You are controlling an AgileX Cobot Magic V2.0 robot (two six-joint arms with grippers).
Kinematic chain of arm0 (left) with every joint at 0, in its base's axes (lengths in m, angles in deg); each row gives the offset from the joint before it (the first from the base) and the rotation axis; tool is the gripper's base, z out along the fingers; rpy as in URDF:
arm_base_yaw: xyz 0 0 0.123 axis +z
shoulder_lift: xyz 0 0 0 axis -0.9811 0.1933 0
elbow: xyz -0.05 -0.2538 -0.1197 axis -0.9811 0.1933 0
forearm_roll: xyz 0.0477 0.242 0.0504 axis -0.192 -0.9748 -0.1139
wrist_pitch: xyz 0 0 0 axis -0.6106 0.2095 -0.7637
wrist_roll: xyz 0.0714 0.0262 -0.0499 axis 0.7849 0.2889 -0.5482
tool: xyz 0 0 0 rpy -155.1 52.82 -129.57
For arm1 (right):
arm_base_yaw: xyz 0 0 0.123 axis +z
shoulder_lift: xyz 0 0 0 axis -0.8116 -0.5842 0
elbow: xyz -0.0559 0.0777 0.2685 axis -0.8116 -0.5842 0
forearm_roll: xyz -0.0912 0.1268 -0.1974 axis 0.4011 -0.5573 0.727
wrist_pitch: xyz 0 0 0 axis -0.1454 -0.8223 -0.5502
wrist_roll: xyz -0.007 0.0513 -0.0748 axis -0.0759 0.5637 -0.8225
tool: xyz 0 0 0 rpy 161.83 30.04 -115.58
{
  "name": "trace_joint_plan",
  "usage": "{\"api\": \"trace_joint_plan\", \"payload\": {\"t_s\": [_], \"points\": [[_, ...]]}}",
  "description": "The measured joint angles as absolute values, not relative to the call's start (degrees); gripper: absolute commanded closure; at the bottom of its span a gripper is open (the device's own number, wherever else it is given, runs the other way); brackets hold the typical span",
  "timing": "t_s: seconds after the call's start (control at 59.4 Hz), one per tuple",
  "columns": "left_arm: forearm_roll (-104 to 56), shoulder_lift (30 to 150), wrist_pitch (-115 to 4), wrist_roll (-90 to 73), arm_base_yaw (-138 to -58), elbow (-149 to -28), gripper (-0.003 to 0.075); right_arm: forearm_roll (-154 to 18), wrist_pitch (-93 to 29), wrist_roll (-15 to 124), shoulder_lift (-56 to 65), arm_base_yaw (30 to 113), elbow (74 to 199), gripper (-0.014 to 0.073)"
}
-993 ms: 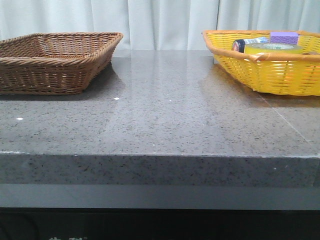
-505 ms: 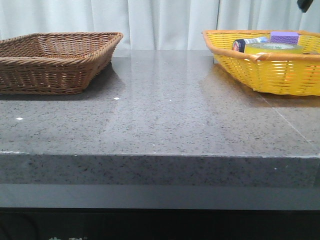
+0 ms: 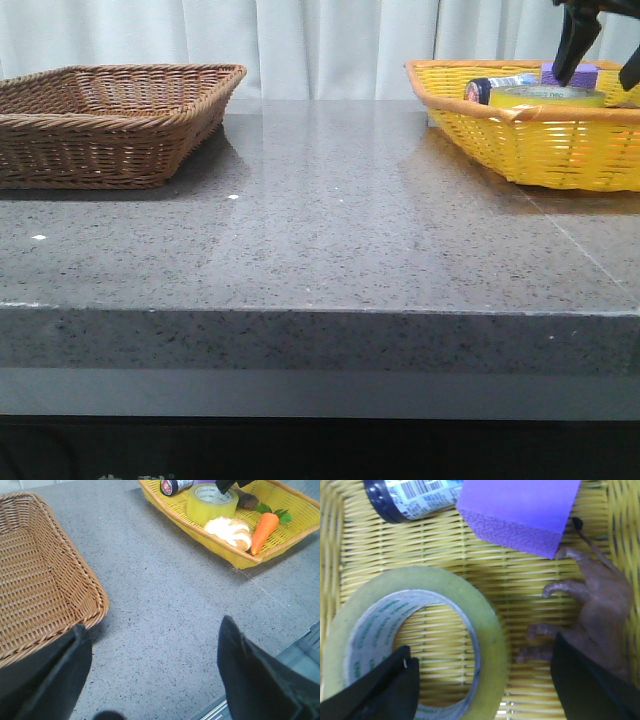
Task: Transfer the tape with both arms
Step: 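Reach the right gripper into the yellow basket and grasp the tape roll, then lift the tape roll out and lower it onto the table center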
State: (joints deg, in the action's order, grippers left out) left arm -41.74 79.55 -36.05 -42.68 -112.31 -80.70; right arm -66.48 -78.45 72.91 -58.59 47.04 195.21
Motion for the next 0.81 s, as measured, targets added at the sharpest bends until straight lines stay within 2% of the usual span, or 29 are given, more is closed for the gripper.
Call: {"api": "trace_joint_plan", "payload": {"t_s": [0.101,0.269,0.471,0.555,0.808], "points": [[-41.7,79.6,-36.0,-42.7,-112.3,-80.7,0.0209,-66.6,-78.5,72.9,-60.5,47.0,195.9,0.0068],[-41.7,79.6,-36.0,-42.7,-112.3,-80.7,0.0209,-66.7,-78.5,72.9,-62.1,47.0,196.1,0.0263],[-41.7,79.6,-36.0,-42.7,-112.3,-80.7,0.0209,-67.0,-78.5,73.0,-62.6,47.0,196.2,0.0425],[-41.7,79.6,-36.0,-42.7,-112.3,-80.7,0.0209,-66.8,-79.3,73.0,-62.7,47.0,197.0,0.0456],[-41.7,79.6,-36.0,-42.7,-112.3,-80.7,0.0209,-66.6,-87.4,73.0,-63.4,47.0,205.2,0.0456]]}}
